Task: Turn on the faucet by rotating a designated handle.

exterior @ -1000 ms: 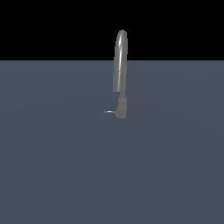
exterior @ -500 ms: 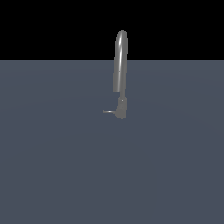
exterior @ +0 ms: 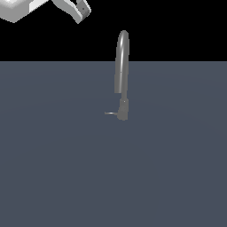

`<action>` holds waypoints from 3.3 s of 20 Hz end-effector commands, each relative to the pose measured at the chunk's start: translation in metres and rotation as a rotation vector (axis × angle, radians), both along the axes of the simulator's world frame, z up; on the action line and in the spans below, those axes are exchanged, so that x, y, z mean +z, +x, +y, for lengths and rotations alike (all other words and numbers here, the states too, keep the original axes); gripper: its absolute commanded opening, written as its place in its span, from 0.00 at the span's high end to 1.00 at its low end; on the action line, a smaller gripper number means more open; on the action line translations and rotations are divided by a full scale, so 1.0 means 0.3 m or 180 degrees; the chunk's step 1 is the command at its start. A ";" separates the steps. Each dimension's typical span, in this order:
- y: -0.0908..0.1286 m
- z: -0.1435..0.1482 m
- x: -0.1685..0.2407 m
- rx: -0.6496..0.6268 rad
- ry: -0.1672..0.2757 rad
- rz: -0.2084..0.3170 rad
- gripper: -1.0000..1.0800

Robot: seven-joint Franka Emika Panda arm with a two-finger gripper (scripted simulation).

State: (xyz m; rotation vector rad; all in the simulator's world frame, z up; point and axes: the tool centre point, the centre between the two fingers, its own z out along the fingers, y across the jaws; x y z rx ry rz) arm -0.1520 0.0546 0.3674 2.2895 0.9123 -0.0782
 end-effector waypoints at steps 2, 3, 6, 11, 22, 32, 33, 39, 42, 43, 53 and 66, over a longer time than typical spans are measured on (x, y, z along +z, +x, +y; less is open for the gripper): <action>0.025 0.019 -0.055 0.0264 -0.0239 0.0018 1.00; 0.032 0.023 -0.069 0.0333 -0.0303 0.0022 1.00; 0.049 0.035 -0.113 0.0530 -0.0485 0.0035 1.00; 0.075 0.050 -0.180 0.0832 -0.0765 0.0054 1.00; 0.121 0.066 -0.313 0.1411 -0.1307 0.0083 1.00; 0.159 0.068 -0.425 0.1889 -0.1762 0.0099 1.00; 0.163 0.068 -0.436 0.1936 -0.1808 0.0101 1.00; 0.186 0.063 -0.502 0.2218 -0.2081 0.0108 1.00; 0.197 0.059 -0.535 0.2359 -0.2220 0.0112 1.00; 0.201 0.058 -0.546 0.2407 -0.2267 0.0113 1.00; 0.242 0.035 -0.656 0.2881 -0.2742 0.0129 1.00; 0.301 -0.015 -0.793 0.3490 -0.3376 0.0165 1.00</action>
